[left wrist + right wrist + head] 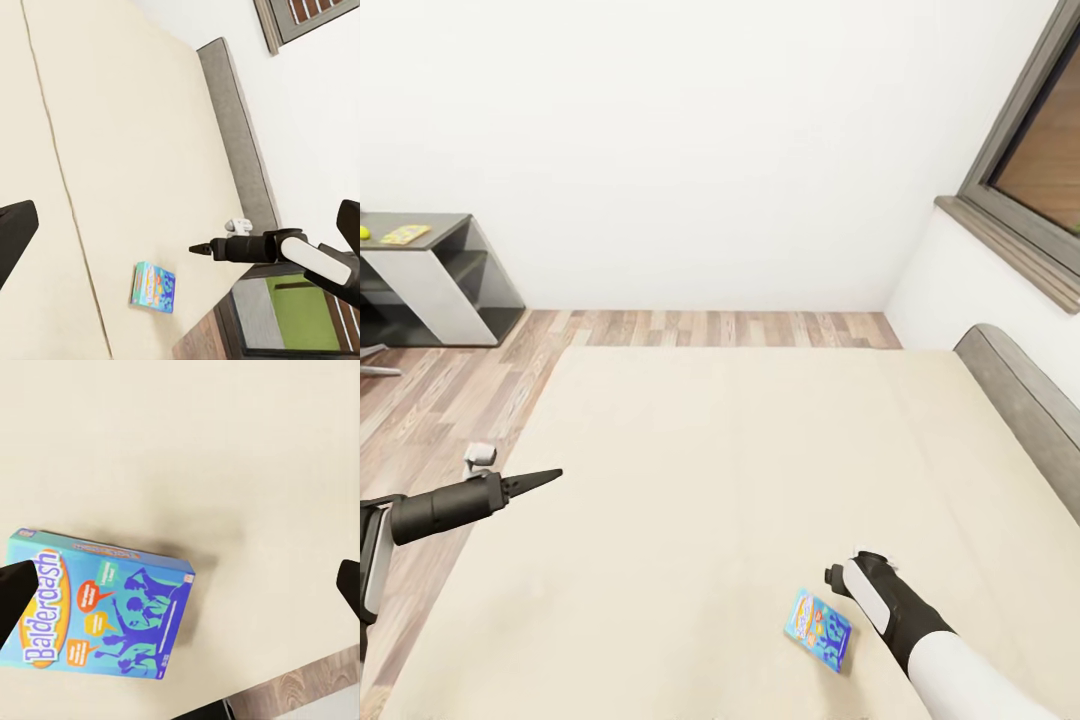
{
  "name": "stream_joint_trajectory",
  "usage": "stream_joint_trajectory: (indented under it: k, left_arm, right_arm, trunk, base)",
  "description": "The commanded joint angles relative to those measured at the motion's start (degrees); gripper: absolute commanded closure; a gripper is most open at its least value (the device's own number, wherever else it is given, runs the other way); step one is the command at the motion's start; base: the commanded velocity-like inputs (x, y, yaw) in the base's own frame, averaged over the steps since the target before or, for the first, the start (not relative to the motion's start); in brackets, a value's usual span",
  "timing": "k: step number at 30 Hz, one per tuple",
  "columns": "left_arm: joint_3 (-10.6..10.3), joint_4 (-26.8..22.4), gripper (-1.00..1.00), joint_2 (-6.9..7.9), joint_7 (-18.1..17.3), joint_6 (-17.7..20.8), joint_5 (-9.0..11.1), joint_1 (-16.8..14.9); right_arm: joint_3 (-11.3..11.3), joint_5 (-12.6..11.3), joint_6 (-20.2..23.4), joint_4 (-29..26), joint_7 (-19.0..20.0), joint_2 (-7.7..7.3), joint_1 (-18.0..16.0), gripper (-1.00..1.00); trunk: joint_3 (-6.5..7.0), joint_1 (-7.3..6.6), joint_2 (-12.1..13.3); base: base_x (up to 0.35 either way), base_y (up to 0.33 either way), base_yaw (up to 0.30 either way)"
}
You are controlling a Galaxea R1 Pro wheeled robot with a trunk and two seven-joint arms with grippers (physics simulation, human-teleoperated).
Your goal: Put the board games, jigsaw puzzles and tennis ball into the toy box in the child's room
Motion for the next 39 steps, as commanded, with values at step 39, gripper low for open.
stream_joint_trajectory:
  k: [39]
  left_arm:
    - [0.3, 0.0, -1.00, 0.14, -0.3, 0.5, 0.0, 0.0]
  right_arm:
    - [0.6, -0.6, 0.3, -0.1, -0.5, 0.72, 0.0, -1.00]
  trunk:
    - [-3.77, 0.03, -0.1]
  base:
    - [0.000, 0.000, 0.000]
